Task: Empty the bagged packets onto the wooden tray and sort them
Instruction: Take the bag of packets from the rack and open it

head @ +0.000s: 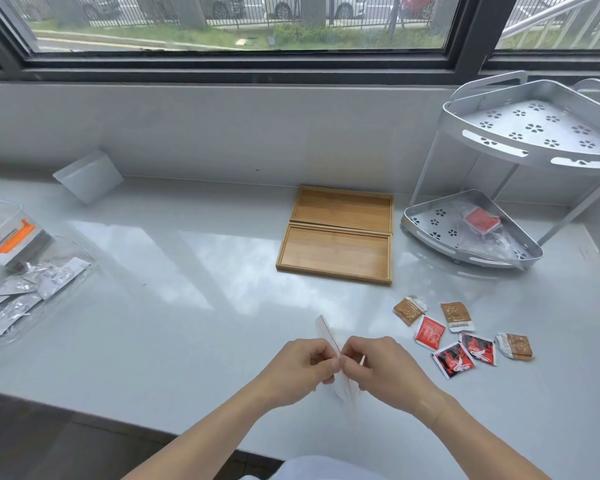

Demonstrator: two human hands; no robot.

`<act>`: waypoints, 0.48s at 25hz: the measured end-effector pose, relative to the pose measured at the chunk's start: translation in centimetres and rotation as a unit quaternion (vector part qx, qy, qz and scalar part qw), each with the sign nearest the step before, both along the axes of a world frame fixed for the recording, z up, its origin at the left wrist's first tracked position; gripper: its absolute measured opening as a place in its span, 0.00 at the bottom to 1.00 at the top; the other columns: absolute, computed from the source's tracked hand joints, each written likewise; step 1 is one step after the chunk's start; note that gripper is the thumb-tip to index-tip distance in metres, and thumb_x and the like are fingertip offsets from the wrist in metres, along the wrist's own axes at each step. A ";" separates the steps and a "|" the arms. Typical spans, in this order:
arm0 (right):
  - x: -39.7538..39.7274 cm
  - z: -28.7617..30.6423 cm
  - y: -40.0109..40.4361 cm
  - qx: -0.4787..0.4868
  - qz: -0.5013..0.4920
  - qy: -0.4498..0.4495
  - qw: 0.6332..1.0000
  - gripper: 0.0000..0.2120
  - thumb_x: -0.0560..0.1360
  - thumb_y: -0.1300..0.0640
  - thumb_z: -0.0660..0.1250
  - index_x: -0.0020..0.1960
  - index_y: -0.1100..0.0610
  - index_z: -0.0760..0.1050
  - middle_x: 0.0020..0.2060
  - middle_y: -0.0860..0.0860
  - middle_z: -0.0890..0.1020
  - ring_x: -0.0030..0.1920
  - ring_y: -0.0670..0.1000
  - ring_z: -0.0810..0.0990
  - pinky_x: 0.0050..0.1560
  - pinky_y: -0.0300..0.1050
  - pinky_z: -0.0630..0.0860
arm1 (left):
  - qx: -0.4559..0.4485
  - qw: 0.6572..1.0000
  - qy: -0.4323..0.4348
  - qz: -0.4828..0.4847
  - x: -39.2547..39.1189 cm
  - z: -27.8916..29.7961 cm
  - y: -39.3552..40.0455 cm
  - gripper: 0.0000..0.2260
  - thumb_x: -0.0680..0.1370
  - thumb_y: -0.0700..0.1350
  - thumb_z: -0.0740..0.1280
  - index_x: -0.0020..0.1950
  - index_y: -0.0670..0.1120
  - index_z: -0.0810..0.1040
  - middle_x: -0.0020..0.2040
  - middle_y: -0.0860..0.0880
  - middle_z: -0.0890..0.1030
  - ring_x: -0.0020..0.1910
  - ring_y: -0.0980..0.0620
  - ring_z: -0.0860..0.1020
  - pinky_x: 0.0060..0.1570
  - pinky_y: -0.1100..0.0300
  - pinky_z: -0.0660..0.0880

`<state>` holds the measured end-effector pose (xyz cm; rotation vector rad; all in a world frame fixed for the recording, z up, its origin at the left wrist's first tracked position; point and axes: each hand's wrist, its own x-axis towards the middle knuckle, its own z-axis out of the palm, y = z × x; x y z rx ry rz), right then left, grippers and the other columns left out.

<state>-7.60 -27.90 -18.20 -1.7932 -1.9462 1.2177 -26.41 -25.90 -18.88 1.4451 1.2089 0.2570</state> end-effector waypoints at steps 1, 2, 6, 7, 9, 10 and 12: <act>0.0 0.0 0.1 0.010 0.008 -0.010 1.000 0.09 0.72 0.46 0.62 0.37 0.48 0.75 0.31 0.44 0.81 0.33 0.46 0.80 0.38 0.47 0.77 | 0.002 1.000 0.004 -0.002 0.0 0.2 0.1 0.06 0.76 0.48 0.66 0.42 0.48 0.80 0.36 0.53 0.82 0.38 0.57 0.78 0.38 0.60 0.75; 0.0 0.0 0.2 0.014 0.005 -0.007 1.000 0.10 0.71 0.46 0.61 0.36 0.49 0.75 0.29 0.44 0.79 0.31 0.46 0.77 0.37 0.47 0.76 | 0.004 1.000 0.008 -0.002 0.1 0.5 0.2 0.06 0.75 0.48 0.66 0.40 0.49 0.79 0.35 0.53 0.81 0.37 0.56 0.77 0.37 0.60 0.73; -0.3 0.0 0.3 0.064 -0.028 -0.027 0.997 0.10 0.64 0.45 0.60 0.28 0.48 0.70 0.23 0.45 0.74 0.27 0.46 0.69 0.30 0.39 0.67 | 0.037 0.999 0.033 0.019 0.8 1.0 0.0 0.09 0.72 0.47 0.64 0.32 0.52 0.74 0.31 0.54 0.76 0.31 0.55 0.70 0.32 0.62 0.67; -0.3 0.0 0.2 0.075 -0.035 -0.034 0.996 0.09 0.64 0.46 0.60 0.27 0.47 0.69 0.23 0.45 0.74 0.26 0.47 0.69 0.29 0.38 0.65 | 0.042 0.998 0.032 0.026 1.1 1.0 0.1 0.09 0.72 0.46 0.64 0.31 0.52 0.74 0.30 0.54 0.75 0.30 0.55 0.69 0.32 0.61 0.66; -0.2 0.1 0.3 0.094 -0.045 -0.052 0.993 0.09 0.63 0.47 0.61 0.26 0.49 0.68 0.22 0.46 0.73 0.26 0.48 0.69 0.27 0.37 0.63 | 0.055 0.997 0.036 0.036 1.5 1.2 0.2 0.08 0.70 0.46 0.63 0.30 0.50 0.72 0.28 0.54 0.72 0.29 0.54 0.66 0.31 0.60 0.64; 0.0 0.1 0.4 0.105 -0.049 -0.067 0.991 0.09 0.63 0.48 0.61 0.27 0.50 0.68 0.22 0.47 0.73 0.26 0.48 0.68 0.26 0.37 0.63 | 0.068 0.996 0.044 0.039 1.6 1.3 0.2 0.08 0.69 0.46 0.63 0.30 0.50 0.71 0.27 0.55 0.70 0.28 0.54 0.65 0.30 0.60 0.63; 0.9 0.5 0.7 0.121 -0.069 -0.110 0.984 0.09 0.64 0.49 0.62 0.30 0.54 0.70 0.22 0.49 0.73 0.26 0.49 0.68 0.26 0.39 0.62 | 0.104 0.991 0.073 0.045 1.4 1.4 0.4 0.07 0.67 0.48 0.62 0.30 0.47 0.70 0.26 0.55 0.69 0.26 0.54 0.64 0.30 0.59 0.63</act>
